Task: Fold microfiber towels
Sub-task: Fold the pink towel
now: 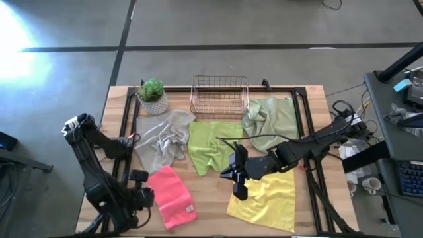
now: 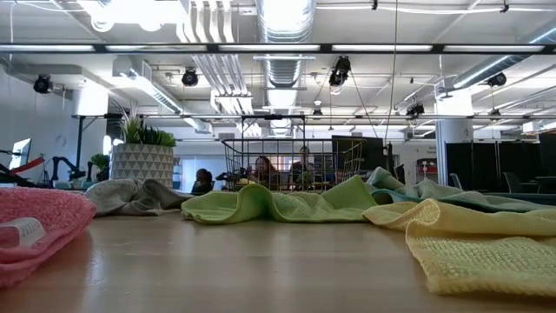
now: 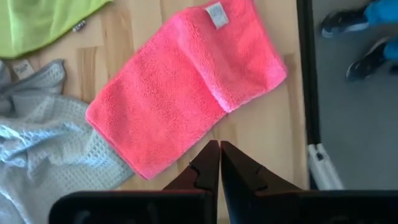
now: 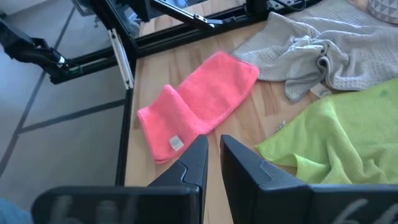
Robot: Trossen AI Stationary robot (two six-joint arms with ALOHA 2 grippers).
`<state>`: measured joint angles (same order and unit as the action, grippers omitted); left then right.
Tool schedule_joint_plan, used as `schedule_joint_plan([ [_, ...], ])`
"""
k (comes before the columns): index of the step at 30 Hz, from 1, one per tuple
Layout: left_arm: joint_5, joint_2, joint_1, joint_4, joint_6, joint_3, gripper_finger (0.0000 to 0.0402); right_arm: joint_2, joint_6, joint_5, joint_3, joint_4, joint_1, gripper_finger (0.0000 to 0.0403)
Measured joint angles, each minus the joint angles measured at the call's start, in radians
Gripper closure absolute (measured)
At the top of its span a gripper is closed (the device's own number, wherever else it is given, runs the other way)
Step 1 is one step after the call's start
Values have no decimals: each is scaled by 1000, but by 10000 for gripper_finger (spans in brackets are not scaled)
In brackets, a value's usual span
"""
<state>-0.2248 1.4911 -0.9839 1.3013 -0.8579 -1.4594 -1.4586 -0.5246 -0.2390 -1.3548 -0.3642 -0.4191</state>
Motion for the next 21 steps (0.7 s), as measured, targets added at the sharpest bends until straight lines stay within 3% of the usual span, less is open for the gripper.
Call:
schedule_joint_plan([
  [4, 3, 27, 0, -1, 55, 3, 402, 0, 0, 0, 0, 0, 0, 367],
  [9, 4, 38, 2, 0, 9, 3, 390, -1, 0, 1, 0, 1, 0, 367],
  [21, 4, 38, 2, 3, -131, 6, 261, -145, 45, 19, -87, 2, -39, 367],
])
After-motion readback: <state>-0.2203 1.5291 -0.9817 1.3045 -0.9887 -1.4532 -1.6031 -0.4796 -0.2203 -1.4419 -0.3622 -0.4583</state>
